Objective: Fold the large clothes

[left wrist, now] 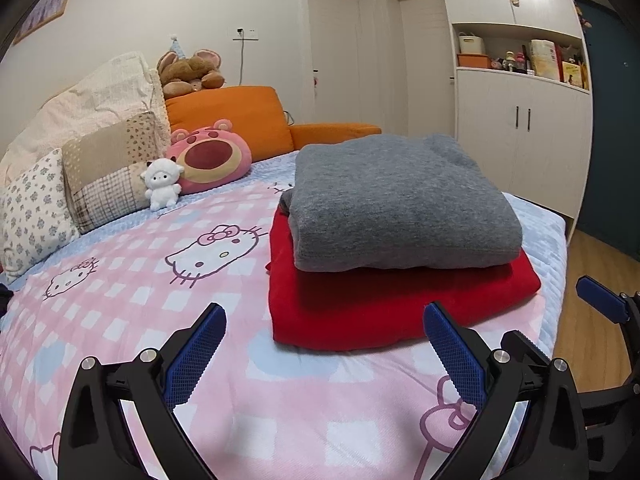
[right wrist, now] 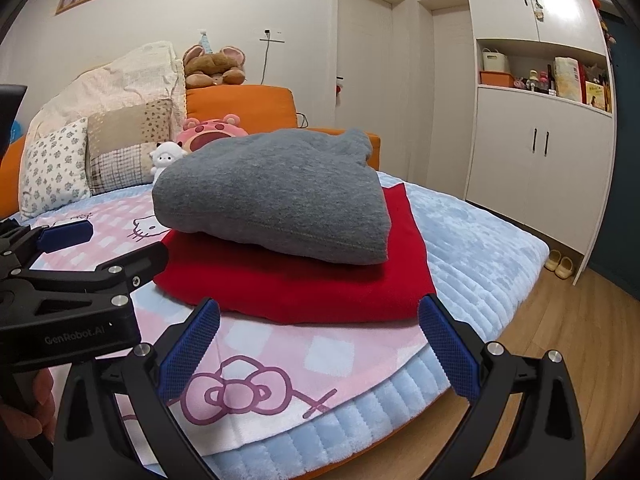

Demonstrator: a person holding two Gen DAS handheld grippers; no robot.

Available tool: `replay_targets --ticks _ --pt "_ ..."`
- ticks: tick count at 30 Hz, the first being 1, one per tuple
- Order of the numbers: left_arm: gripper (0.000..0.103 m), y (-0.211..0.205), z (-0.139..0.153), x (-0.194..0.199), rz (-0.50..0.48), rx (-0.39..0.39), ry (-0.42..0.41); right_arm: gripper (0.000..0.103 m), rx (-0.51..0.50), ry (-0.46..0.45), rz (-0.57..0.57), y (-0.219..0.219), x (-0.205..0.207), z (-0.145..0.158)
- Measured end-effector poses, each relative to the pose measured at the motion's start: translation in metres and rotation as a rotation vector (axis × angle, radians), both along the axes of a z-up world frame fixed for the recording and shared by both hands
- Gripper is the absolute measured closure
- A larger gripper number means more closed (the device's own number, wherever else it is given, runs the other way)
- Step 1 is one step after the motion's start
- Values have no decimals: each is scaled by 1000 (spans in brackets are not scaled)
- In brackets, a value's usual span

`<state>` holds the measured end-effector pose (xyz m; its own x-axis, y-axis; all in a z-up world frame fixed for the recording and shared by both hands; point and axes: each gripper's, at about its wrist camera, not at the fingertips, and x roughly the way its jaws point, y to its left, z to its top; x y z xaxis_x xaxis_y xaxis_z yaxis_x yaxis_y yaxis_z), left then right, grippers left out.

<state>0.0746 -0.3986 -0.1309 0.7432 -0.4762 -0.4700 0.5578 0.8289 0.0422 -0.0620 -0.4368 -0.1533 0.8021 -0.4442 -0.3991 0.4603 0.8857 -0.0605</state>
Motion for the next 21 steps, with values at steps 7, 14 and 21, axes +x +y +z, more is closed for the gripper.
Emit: replay_targets --ticks 7,14,21 --pt "3 -1 -3 4 49 -4 7 5 -14 0 33 0 6 0" --pt "3 -4 -4 5 55 -2 9 5 -18 -2 36 -2 11 0" --pt "3 -3 -3 4 36 -31 33 5 -23 -14 21 -3 2 0"
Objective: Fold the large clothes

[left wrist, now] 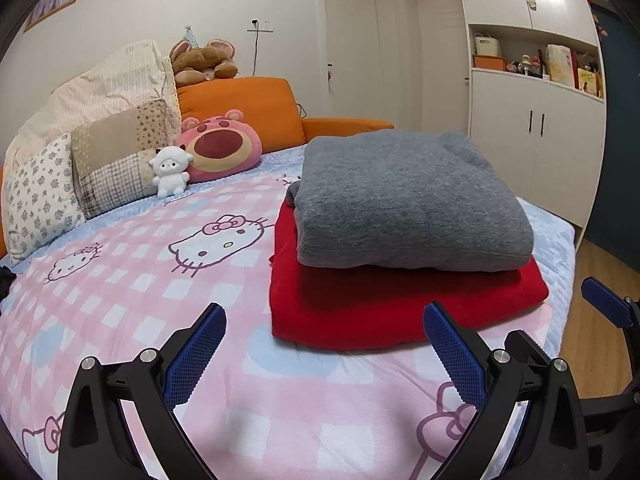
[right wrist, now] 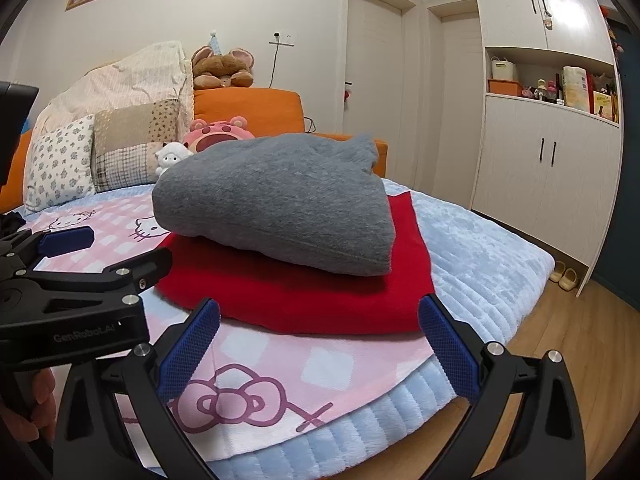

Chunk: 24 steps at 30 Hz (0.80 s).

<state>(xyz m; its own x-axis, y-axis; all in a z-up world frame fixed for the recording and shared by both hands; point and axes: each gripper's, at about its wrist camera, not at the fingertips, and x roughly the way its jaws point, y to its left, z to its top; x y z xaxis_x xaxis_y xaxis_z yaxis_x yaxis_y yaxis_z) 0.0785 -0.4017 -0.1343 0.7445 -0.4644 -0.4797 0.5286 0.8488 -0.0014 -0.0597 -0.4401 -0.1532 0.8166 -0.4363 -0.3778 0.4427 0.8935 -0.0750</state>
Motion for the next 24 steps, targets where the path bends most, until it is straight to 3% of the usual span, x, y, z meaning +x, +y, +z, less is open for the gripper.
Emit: replay_targets --ticks 5,14,24 --pt "3 0 -1 -2 -24 -34 15 5 3 -1 -12 -5 -6 0" --pt "3 -3 0 -8 -6 5 -22 5 -1 -1 -23 -12 -12 -2" --pt "3 2 -6 -3 -25 -4 15 5 -25 4 -14 -22 -13 3"
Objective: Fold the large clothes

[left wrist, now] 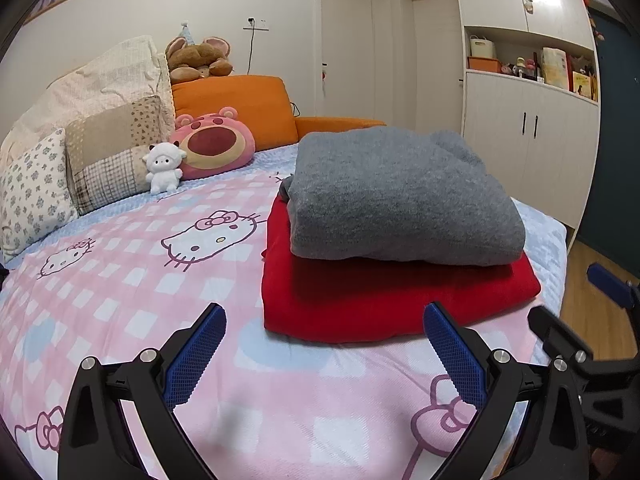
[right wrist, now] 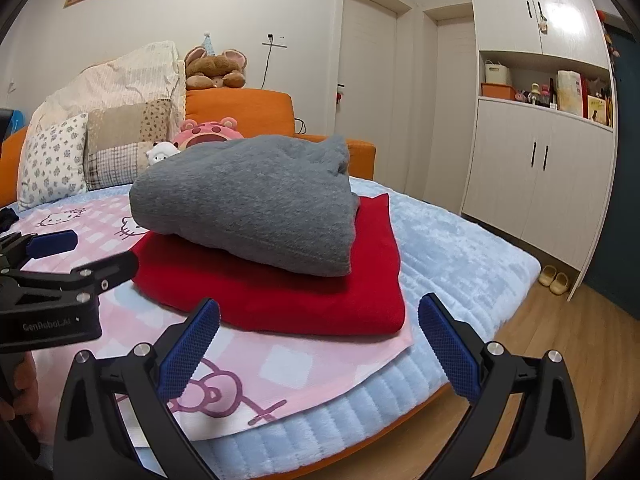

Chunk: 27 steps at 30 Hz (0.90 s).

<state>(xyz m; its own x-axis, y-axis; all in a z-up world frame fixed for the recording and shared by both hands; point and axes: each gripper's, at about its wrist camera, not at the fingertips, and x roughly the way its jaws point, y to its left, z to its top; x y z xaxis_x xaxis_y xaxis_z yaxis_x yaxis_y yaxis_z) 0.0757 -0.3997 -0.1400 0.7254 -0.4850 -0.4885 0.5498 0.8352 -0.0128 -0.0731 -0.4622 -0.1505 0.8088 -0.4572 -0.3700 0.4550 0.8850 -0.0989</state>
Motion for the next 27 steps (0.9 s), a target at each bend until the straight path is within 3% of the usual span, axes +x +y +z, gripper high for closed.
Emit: replay_targets --ticks 8,19,22,27 --pt "3 -5 1 -3 -67 -15 3 5 -8 -23 0 -3 -1 11" --pt "3 -13 -1 -11 -72 27 -39 5 10 -26 -3 -7 -4 12" --pt "3 -14 -1 -10 -87 24 -26 5 14 -26 -1 -7 -4 12" --pt "3 -10 6 -16 -74 7 -73 5 3 -33 3 -6 -6 13"
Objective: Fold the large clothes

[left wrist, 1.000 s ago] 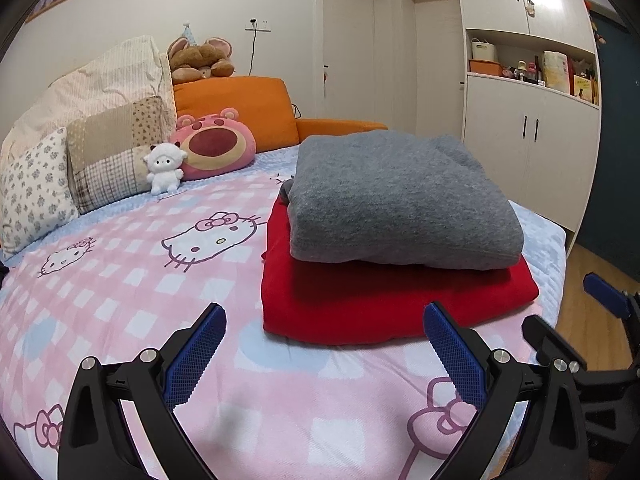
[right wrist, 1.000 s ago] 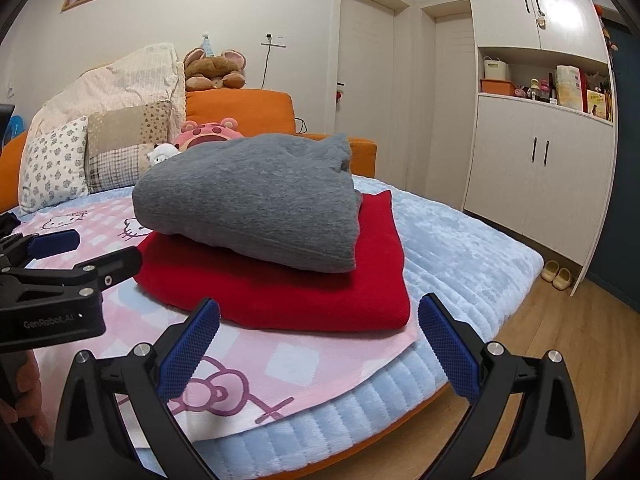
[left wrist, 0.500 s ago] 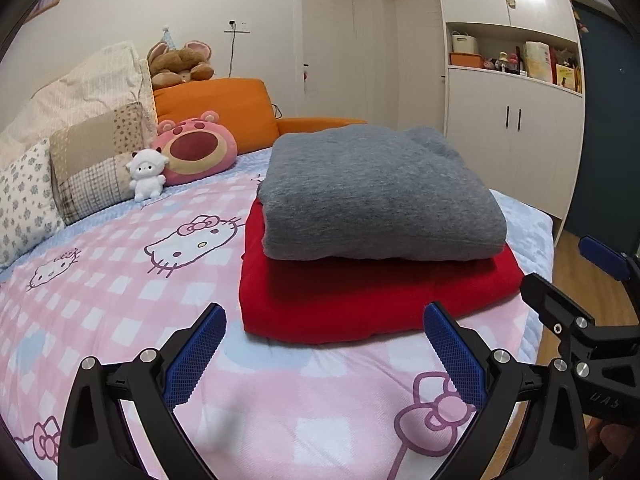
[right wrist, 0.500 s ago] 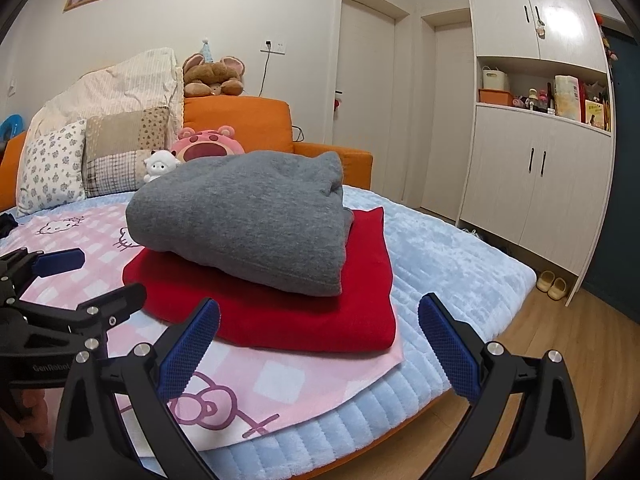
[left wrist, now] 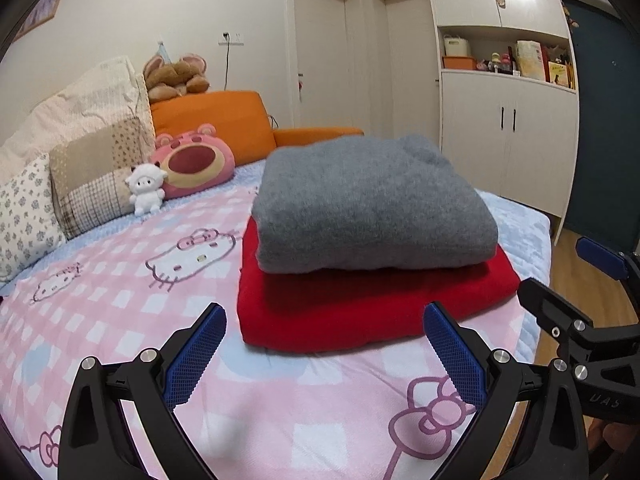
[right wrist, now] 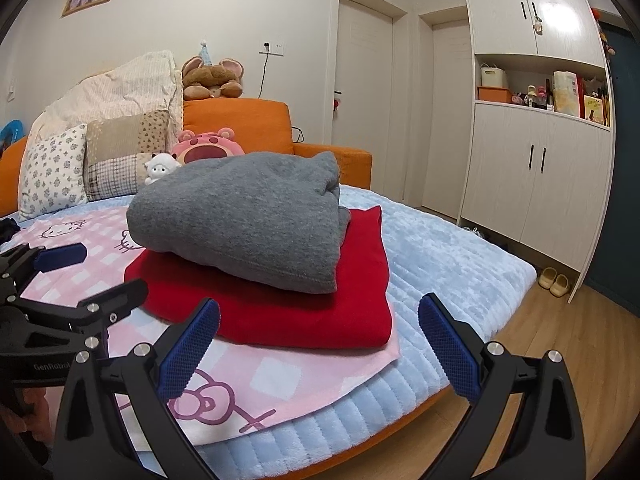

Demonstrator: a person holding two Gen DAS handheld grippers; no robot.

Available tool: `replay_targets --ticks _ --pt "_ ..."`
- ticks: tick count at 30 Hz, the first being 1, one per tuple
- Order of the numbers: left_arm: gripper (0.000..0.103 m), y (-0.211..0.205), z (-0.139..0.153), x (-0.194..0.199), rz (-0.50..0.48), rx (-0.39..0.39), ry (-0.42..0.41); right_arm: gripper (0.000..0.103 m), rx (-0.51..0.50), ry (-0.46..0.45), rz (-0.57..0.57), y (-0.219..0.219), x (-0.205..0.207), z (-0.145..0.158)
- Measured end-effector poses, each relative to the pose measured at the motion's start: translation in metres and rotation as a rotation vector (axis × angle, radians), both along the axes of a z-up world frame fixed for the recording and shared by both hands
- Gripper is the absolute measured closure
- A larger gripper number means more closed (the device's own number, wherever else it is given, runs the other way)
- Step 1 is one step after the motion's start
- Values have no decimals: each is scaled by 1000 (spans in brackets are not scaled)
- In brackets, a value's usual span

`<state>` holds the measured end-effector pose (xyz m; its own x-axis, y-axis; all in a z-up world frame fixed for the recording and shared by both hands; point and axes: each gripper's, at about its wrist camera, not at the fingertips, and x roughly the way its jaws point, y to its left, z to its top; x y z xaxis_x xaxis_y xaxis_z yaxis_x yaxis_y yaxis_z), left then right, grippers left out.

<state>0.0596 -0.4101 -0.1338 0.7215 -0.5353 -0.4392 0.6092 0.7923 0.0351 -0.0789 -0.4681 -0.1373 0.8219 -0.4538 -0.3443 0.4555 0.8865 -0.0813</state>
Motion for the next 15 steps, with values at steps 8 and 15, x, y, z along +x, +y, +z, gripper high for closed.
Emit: replay_targets --ticks 8,15 --pt "3 3 3 0 -1 -4 8 5 -5 -3 9 1 1 3" --pt "3 4 0 5 6 4 43 5 12 2 26 -1 5 1"
